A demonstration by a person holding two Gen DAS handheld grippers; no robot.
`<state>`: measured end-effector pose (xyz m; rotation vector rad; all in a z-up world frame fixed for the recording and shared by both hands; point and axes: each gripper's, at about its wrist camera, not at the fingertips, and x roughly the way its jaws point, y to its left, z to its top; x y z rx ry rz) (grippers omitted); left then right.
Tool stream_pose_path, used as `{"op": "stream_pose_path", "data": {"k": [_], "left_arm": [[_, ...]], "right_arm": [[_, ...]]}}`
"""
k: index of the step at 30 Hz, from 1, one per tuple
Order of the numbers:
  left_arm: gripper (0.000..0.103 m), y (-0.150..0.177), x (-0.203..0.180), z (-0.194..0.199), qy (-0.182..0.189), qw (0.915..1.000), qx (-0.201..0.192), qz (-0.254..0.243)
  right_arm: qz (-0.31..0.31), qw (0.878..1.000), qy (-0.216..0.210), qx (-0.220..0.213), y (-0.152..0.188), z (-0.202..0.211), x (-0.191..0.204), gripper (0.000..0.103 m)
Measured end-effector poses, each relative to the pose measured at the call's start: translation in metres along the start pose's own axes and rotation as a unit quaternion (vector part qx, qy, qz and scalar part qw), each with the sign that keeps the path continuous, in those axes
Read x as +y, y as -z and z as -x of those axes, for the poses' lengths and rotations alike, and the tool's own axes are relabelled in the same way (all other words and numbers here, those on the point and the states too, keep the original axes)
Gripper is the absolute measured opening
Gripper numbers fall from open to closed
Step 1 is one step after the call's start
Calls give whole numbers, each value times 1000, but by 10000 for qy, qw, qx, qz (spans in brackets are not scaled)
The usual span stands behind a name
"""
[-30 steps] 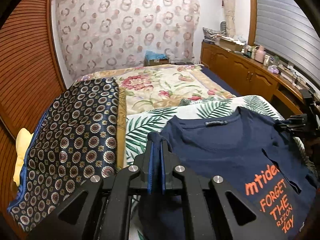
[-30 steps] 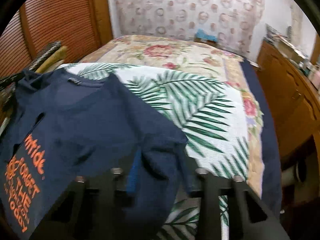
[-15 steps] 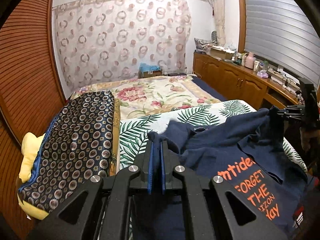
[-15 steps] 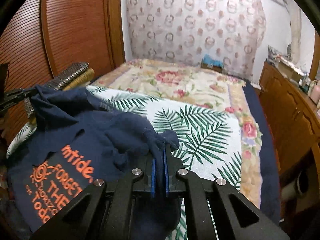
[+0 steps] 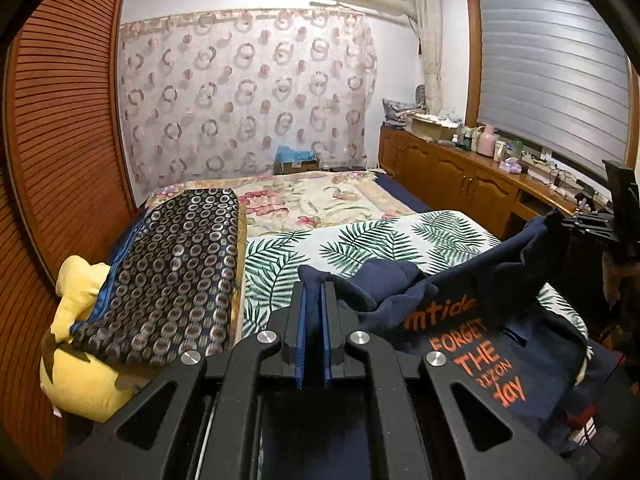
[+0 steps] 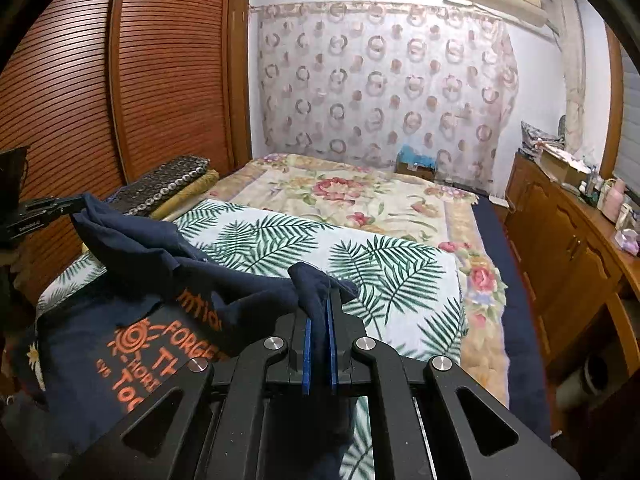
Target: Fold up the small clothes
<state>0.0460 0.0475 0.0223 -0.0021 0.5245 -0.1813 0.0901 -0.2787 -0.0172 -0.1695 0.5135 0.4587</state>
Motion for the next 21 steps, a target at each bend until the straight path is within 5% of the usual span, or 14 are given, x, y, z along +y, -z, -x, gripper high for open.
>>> {"op": "stream_pose_path", "data": {"k": [12, 21], "left_arm": [[7, 48, 10, 61, -16, 9998, 86, 199], [7, 94, 19, 52, -57, 9964, 655, 529]], "right_arm": [[-49, 9998, 93, 171, 38, 83, 16, 5], [-279, 9951, -103, 943, 80, 83, 21, 5]]}}
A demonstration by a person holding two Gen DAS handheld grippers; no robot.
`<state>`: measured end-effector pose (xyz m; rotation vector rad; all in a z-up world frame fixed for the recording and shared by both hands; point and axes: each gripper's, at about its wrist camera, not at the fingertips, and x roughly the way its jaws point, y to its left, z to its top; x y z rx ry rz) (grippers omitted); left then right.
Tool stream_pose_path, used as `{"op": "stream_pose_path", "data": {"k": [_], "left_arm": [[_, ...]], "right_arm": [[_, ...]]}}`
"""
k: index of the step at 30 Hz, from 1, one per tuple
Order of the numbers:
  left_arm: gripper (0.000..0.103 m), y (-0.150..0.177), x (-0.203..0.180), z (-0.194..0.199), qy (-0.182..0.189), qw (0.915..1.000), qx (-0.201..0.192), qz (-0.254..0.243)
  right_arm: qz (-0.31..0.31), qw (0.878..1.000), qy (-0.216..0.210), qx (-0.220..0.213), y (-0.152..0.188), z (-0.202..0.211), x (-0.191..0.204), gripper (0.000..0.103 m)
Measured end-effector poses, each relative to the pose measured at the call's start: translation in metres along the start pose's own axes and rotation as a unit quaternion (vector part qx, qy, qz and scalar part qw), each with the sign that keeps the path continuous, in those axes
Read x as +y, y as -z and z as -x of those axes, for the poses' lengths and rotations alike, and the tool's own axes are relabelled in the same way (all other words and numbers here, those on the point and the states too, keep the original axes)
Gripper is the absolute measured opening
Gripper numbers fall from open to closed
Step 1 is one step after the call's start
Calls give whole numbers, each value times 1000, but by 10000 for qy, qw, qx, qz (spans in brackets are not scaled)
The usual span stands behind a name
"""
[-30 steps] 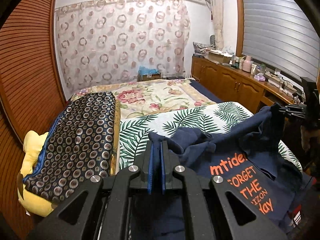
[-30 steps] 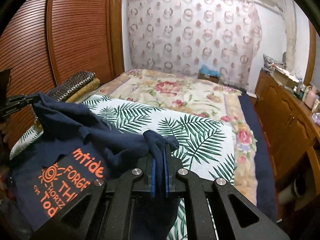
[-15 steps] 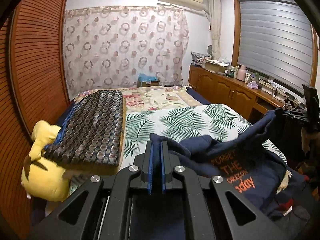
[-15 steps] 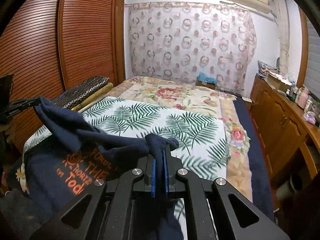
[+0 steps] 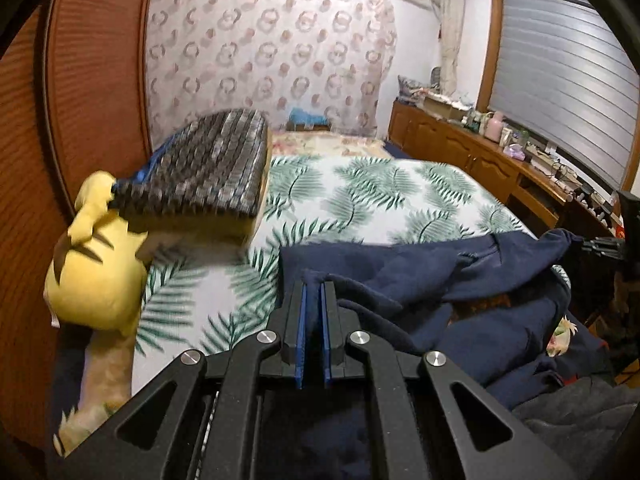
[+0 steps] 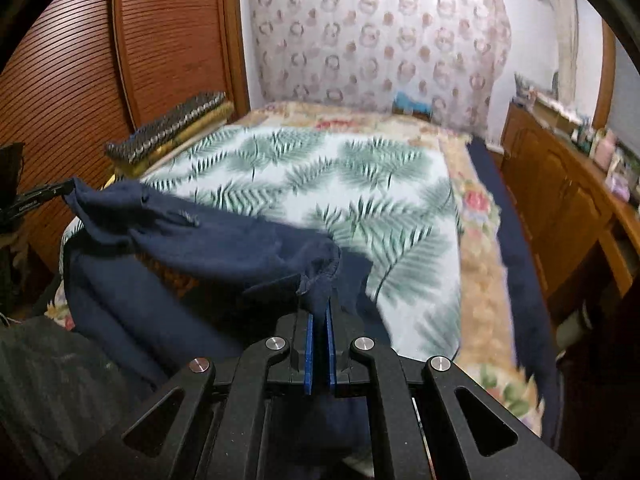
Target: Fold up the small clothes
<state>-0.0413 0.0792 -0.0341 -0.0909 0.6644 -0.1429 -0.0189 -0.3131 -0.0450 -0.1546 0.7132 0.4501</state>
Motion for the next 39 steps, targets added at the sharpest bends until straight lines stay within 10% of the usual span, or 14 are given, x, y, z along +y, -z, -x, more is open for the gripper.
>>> {"op": "stream_pose_path", "data": {"k": [4, 13, 16, 31, 39], "left_arm": [[9, 2, 3, -10, -72, 9997, 226, 76], [76, -13, 2, -18, -3, 9997, 193, -135], [78, -24, 3, -27, -38, 9995, 204, -240], [78, -48, 12, -94, -154, 9978, 503, -401], [78, -33, 9, -122, -157, 9929, 1035, -569]], "right_arm": [[-135, 9998, -1, 155, 4, -10, -2, 5], [65, 9993, 369, -79, -24, -6, -9, 32], [38, 9991, 413, -123, -19, -5, -12, 47], [274, 9984, -55, -496, -31, 5, -6, 47], [53, 9997, 244, -6, -31, -57, -31, 47]]}}
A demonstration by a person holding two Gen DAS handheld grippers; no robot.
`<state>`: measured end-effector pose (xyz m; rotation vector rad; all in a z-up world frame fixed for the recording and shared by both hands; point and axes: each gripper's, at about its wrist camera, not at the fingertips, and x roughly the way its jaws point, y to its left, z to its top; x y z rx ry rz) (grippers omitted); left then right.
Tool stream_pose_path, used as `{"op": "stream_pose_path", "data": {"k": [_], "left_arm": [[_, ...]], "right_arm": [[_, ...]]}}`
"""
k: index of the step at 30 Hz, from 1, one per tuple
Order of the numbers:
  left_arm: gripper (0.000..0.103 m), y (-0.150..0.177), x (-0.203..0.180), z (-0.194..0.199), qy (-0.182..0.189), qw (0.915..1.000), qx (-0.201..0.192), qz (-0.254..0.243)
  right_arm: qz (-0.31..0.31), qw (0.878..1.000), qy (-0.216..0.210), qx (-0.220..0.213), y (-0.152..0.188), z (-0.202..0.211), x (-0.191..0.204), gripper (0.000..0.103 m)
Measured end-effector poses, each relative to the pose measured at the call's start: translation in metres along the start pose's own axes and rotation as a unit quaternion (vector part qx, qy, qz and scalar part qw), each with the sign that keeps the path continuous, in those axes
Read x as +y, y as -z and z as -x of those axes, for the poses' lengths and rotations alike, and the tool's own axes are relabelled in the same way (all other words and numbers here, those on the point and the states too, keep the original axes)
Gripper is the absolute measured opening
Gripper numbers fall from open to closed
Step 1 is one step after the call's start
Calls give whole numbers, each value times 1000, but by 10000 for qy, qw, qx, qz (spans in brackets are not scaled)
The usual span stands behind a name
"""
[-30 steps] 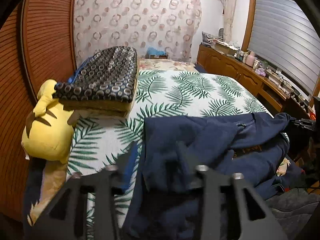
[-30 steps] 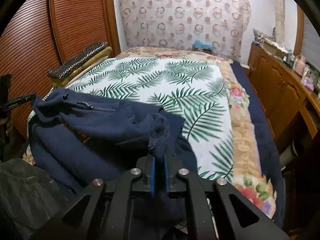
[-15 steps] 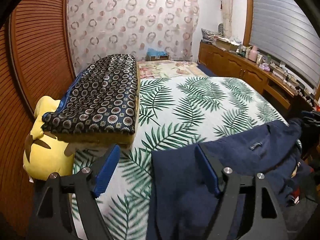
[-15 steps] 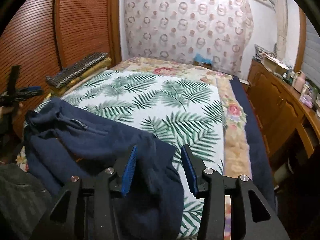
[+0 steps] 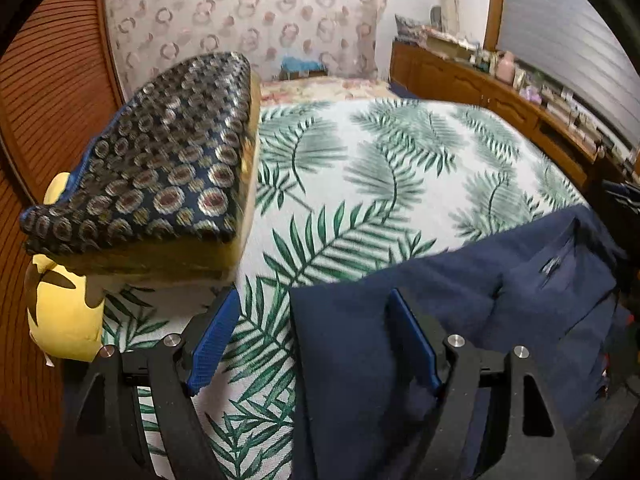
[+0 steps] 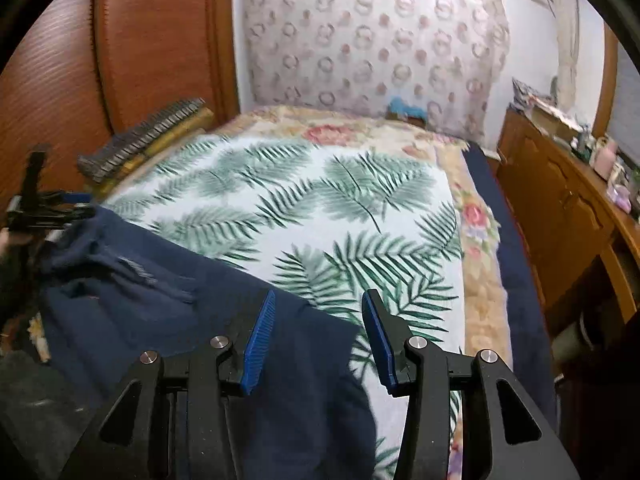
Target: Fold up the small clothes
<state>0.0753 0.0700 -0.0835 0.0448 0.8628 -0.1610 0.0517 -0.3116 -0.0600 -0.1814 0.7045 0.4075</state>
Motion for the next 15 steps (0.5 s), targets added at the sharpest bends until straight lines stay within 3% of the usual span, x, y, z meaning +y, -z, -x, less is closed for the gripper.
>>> {"op": "stream_pose_path", "data": {"k": [5, 15], "left_arm": [[78, 6, 0, -6, 43, 9999, 115, 25], [80, 7, 6, -14, 230, 9994, 198, 147]], "right_arm": [[-355, 9988, 35, 342, 6, -31, -12, 47], [-297, 9976, -76, 626, 11, -47, -8, 47]]}}
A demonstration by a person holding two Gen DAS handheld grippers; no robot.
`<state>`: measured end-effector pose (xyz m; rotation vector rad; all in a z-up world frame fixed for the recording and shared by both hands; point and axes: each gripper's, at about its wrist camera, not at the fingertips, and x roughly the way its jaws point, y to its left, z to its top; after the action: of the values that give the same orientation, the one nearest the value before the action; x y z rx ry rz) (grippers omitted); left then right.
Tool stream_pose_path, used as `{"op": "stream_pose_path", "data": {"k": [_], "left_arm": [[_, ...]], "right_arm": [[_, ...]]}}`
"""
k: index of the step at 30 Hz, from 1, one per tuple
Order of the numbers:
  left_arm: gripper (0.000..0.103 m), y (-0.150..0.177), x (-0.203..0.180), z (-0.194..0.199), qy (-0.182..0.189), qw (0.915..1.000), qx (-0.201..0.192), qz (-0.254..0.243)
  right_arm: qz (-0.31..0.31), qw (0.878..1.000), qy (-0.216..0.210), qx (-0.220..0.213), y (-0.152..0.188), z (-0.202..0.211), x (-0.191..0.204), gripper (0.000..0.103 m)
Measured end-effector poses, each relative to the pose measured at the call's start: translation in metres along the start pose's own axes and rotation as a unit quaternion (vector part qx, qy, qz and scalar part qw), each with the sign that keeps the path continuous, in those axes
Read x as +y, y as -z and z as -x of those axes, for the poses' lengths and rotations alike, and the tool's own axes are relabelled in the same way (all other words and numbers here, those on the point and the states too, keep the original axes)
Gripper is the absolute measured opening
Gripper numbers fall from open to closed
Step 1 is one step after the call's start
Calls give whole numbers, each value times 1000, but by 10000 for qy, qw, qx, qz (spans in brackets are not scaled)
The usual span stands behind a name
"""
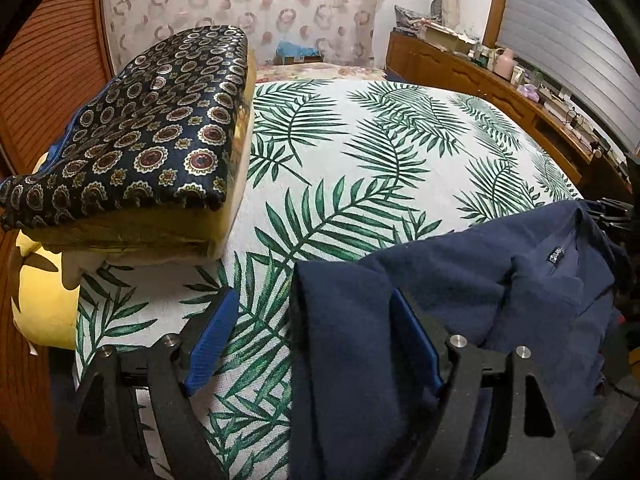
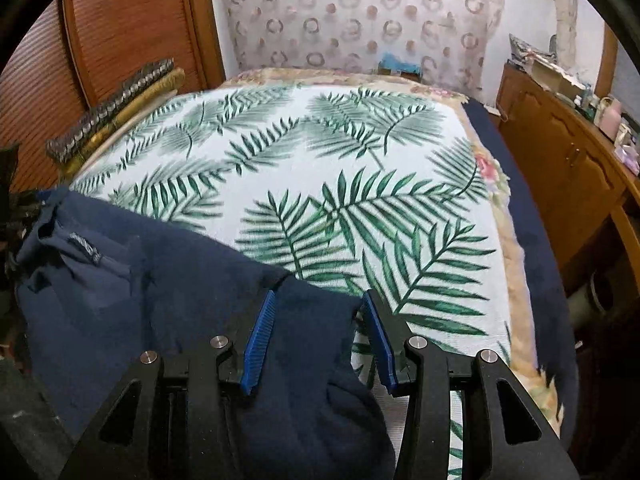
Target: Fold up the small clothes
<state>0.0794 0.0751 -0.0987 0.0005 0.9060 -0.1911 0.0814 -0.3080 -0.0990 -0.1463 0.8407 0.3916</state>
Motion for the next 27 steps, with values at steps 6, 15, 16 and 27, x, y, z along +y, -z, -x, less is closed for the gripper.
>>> {"op": "stream_pose_path", "data": {"k": [6, 15, 16, 27], "left_arm": [[72, 0, -3, 1, 63, 10000, -25, -57], [15, 1, -29, 16, 330, 9980, -176, -513], [14, 1, -30, 24, 357, 9979, -289, -461], [12, 11, -39, 189, 512, 9746, -2177, -119]], "right_arm": [[-70, 9998, -171, -40, -1, -4, -3, 48], [133, 9976, -683, -3, 4, 0, 7, 20], [98, 9970, -768, -56, 4, 4, 8, 19], [-207, 9850, -424, -1661, 10, 147, 1, 15]]}}
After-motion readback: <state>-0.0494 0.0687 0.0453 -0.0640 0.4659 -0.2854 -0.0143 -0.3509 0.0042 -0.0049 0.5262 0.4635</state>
